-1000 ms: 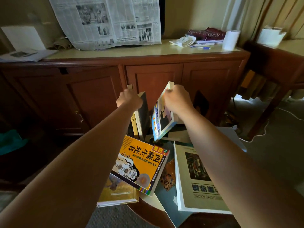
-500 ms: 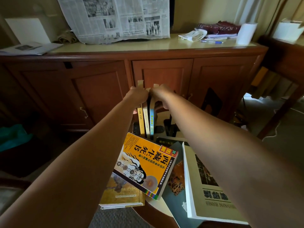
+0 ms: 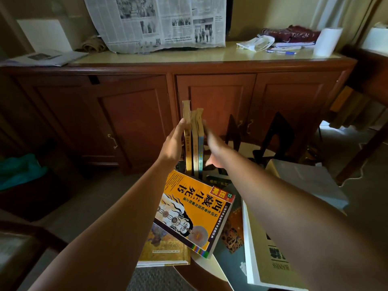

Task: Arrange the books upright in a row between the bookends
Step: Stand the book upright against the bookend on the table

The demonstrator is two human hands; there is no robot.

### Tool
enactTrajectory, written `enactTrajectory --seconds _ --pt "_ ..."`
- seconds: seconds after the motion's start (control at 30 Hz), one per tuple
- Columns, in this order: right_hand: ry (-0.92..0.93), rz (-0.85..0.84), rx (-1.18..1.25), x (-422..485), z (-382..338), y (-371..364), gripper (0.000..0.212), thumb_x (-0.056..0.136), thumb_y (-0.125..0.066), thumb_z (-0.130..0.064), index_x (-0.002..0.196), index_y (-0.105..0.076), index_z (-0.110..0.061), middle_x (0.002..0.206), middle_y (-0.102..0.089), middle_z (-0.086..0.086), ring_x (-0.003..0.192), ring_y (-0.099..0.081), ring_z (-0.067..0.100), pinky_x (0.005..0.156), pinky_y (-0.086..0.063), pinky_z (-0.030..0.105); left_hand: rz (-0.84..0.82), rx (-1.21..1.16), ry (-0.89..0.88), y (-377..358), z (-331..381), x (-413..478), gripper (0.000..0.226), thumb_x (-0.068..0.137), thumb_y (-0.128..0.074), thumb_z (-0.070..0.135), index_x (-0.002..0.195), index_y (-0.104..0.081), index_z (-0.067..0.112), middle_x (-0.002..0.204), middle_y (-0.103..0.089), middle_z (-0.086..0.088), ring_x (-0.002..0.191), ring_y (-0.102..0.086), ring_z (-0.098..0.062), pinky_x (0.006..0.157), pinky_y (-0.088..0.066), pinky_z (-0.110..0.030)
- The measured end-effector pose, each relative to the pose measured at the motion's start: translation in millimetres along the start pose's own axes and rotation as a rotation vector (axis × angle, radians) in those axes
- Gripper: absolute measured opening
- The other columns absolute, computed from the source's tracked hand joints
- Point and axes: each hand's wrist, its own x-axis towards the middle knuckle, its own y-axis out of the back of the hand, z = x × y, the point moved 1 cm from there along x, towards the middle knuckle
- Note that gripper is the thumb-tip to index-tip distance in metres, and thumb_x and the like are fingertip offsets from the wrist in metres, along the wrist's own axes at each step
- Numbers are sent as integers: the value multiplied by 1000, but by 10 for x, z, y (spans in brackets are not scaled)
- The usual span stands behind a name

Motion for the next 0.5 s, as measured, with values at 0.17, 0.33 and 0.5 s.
enactTrajectory --seconds 0.17,0.33,0.5 --pt "40 -3 -74 153 58 -101 84 97 -6 -76 155 -38 -25 166 -29 12 152 -25 37 119 -19 63 22 17 -15 71 -207 179 91 69 -36 105 141 -55 53 149 -59 5 141 -51 -28 114 -37 -65" --pt "-6 -10 -115 261 94 -109 91 91 -9 -84 158 -33 -27 166 -28 13 152 -24 41 117 -19 71 11 94 -79 12 -117 3 106 71 -52 97 158 -35 37 157 -50 2 144 -47 -26 116 -39 -60" --pt "73 -26 -64 295 139 -52 62 101 -18 -71 126 -58 -30 130 -63 1 120 -59 24 102 -44 45 -13 204 -102 -17 -116 109 84 77 -82 55 145 -45 25 114 -74 9 108 -71 -13 102 -56 -44"
